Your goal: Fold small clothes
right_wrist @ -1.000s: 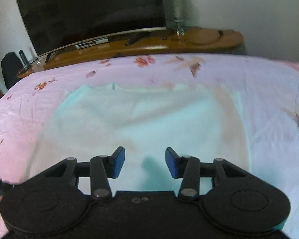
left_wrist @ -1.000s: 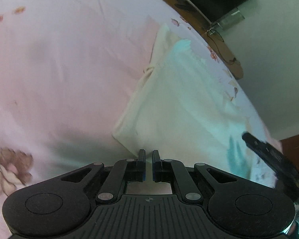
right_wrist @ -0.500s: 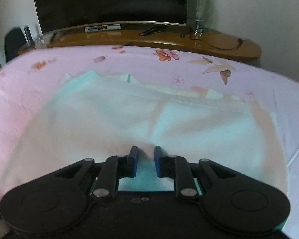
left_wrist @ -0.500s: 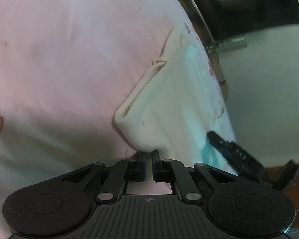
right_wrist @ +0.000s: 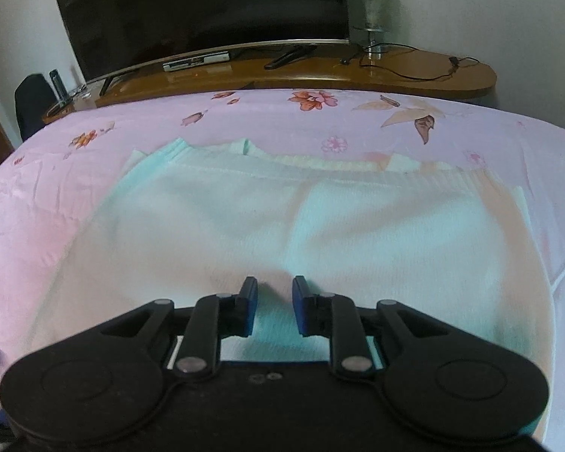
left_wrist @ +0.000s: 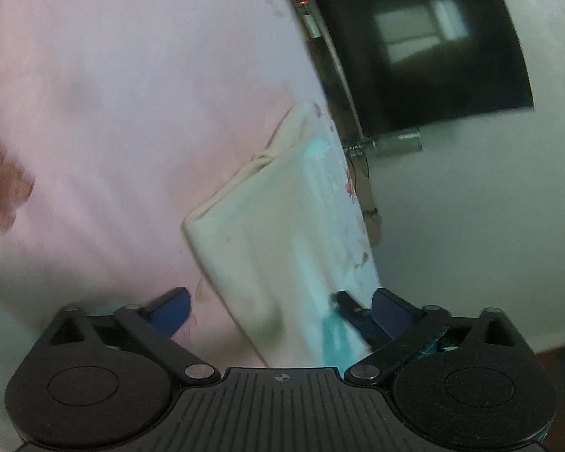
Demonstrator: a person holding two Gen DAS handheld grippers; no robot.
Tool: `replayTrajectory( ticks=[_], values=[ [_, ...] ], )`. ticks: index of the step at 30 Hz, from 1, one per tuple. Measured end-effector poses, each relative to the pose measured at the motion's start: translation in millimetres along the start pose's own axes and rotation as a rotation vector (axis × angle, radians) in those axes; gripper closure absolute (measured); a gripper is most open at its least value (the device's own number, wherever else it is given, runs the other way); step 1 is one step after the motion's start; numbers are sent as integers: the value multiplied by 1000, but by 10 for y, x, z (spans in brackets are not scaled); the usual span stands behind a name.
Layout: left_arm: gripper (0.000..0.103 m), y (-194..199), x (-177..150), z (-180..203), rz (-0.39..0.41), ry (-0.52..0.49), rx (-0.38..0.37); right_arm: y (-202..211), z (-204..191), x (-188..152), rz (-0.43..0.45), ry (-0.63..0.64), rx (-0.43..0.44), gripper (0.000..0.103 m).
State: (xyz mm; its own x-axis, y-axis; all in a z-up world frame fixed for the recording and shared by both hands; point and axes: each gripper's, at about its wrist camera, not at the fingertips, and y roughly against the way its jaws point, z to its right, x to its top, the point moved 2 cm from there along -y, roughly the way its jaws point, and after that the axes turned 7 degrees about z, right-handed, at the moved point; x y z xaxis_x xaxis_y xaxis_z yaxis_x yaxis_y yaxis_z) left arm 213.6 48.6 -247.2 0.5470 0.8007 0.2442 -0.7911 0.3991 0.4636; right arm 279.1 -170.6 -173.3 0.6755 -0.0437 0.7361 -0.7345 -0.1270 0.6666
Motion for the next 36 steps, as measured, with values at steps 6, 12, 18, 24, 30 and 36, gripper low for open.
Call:
replayTrajectory(
  ticks=[6,12,18,24,30,36],
  values=[
    [2,-206,99,-10,38,42,-13,-11,48,137,31,-26,-18,79],
    [20,-385,110,50,111,25,-50,-115,68,3,8,-18,-24,80],
    [45,-777,223,3,132,99,-105,-146,59,25,10,-13,-5,78],
    [67,-1044,314,28,151,97,-86,-171,88,27,13,-9,9,78],
    [92,-970,312,-38,160,106,-33,-170,63,57,18,12,11,78],
    [93,-911,338,74,173,48,-12,-168,-19,105,61,96,-71,79]
  ],
)
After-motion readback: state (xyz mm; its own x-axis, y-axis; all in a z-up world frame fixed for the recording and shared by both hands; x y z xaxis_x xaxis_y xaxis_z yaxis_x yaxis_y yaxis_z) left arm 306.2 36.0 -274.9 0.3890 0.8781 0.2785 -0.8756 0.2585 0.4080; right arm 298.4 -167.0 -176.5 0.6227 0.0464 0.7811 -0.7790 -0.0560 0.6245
